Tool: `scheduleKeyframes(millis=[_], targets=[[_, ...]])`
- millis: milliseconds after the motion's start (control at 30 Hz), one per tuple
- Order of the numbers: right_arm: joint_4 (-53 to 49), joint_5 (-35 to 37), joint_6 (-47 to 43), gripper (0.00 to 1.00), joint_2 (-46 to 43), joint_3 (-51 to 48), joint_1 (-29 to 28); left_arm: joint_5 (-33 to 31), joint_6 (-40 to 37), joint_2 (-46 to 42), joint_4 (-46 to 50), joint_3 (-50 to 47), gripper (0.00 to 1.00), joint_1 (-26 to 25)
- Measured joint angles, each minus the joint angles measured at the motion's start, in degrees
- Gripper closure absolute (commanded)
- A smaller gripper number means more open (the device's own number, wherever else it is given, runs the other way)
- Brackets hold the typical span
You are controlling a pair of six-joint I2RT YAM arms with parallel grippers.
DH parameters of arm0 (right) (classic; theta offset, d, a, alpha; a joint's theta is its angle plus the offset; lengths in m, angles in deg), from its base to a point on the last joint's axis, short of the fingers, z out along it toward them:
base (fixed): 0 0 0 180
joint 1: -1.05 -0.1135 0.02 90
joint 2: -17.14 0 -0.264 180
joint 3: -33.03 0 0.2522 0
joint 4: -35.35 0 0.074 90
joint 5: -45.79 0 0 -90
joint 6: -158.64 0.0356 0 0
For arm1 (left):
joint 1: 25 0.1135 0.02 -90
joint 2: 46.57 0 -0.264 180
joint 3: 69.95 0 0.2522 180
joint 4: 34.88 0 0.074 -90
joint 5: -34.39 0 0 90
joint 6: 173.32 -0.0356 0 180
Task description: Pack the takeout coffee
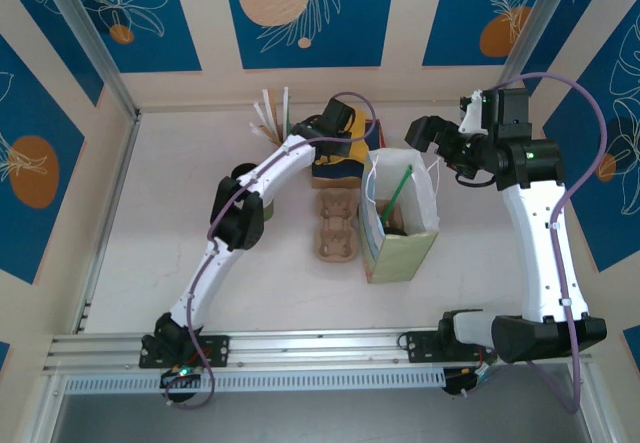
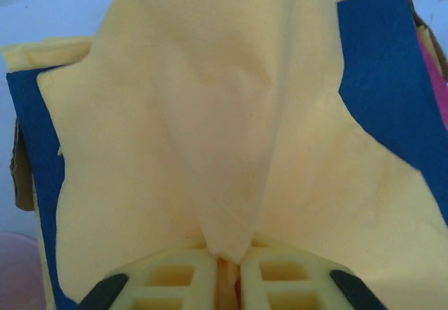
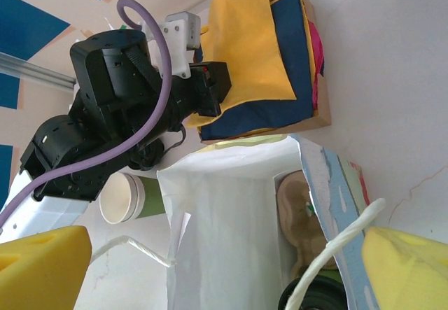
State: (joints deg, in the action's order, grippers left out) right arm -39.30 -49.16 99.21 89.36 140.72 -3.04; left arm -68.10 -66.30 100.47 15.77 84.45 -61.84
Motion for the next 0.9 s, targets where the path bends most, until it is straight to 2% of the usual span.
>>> scheduleKeyframes(millis=[100, 500, 900], targets=[[0.00, 0.02, 0.20, 0.01, 0.00, 0.00, -0.28, 0.00, -0.15, 0.00, 0.26, 0.00, 1.00, 0.02], [0.00, 0.46, 0.85, 0.01, 0.00, 0.00, -1.49, 0.24, -0.35, -1.44, 1.79, 0.00, 1.00, 0.04], [0.11, 0.63, 1.03, 0.01, -0.17, -0.24, -1.57, 1.84, 1.99, -8.79, 1.66, -1.86, 1.00, 0.09]])
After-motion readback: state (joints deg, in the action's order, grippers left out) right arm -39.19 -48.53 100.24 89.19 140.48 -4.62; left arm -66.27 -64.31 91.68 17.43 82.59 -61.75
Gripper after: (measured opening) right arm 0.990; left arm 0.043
